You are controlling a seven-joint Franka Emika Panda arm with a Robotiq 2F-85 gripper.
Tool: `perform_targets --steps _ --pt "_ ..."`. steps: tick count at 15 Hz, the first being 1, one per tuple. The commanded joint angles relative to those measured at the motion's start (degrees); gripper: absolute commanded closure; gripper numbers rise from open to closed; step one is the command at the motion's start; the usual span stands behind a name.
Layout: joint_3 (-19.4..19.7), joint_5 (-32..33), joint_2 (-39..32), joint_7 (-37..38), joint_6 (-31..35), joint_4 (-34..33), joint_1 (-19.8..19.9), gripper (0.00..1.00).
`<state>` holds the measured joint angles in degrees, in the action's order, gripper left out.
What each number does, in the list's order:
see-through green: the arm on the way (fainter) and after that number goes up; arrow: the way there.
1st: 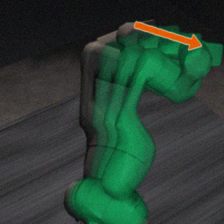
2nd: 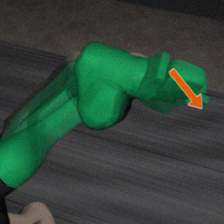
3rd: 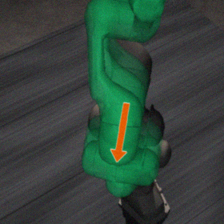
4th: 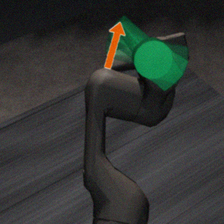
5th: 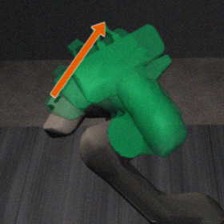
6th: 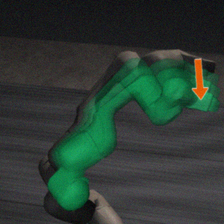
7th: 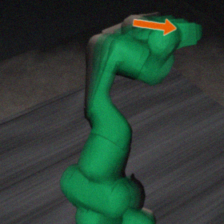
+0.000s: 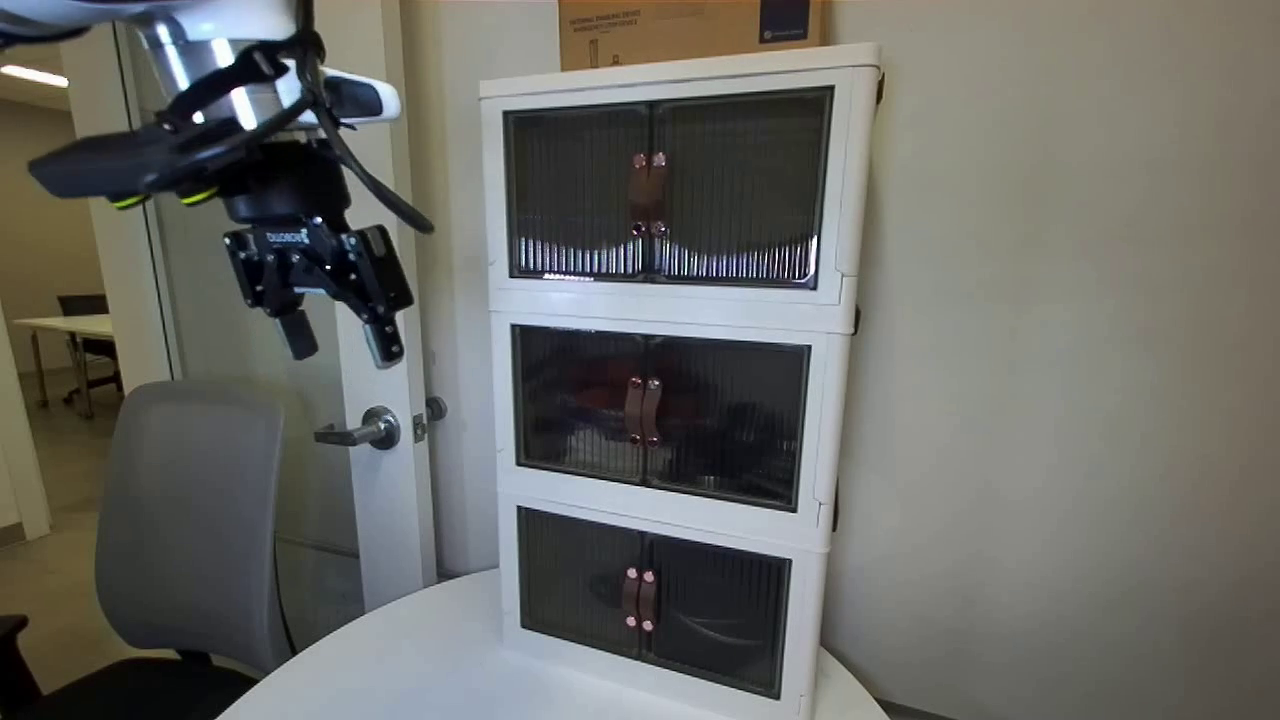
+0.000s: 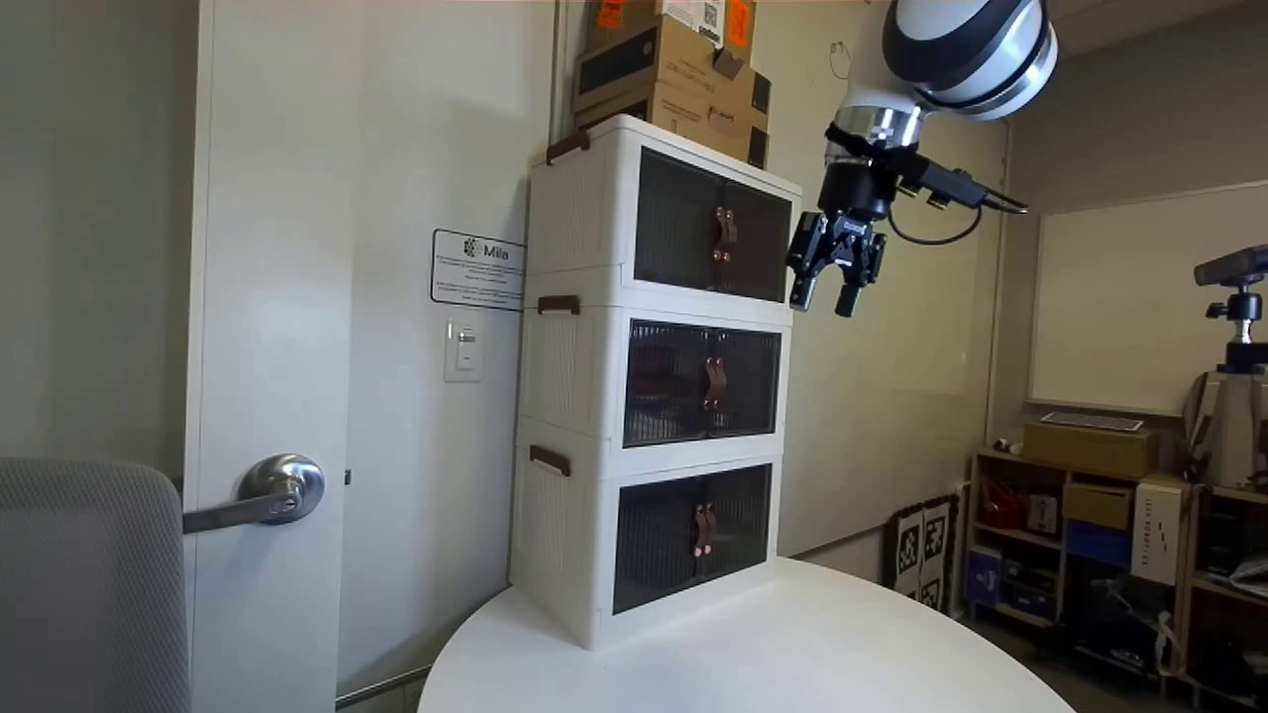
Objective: Open the cabinet doors
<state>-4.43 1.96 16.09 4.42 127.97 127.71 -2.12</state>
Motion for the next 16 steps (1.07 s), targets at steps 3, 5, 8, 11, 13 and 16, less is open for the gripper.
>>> perform_targets --steps 3,5,8,11,13,16 --pt "0.46 4.48 -2.41 -0.59 14.81 -1.38 1.13 0.00" --pt "1.47 4.10 -3.54 -2.90 18.77 -3.06 1.20 0.00" --pt "4.39 0.45 -6.00 -12.14 22.52 -7.08 -0.12 0.00" --pt "7.54 -6.85 -9.10 -23.55 23.15 -12.36 -1.71 0.00" --pt "9.20 -12.60 -12.08 -32.05 21.75 -17.21 -2.34 0.00" --pt "10.03 -18.69 -17.34 -41.81 20.18 -24.52 -1.95 0.00"
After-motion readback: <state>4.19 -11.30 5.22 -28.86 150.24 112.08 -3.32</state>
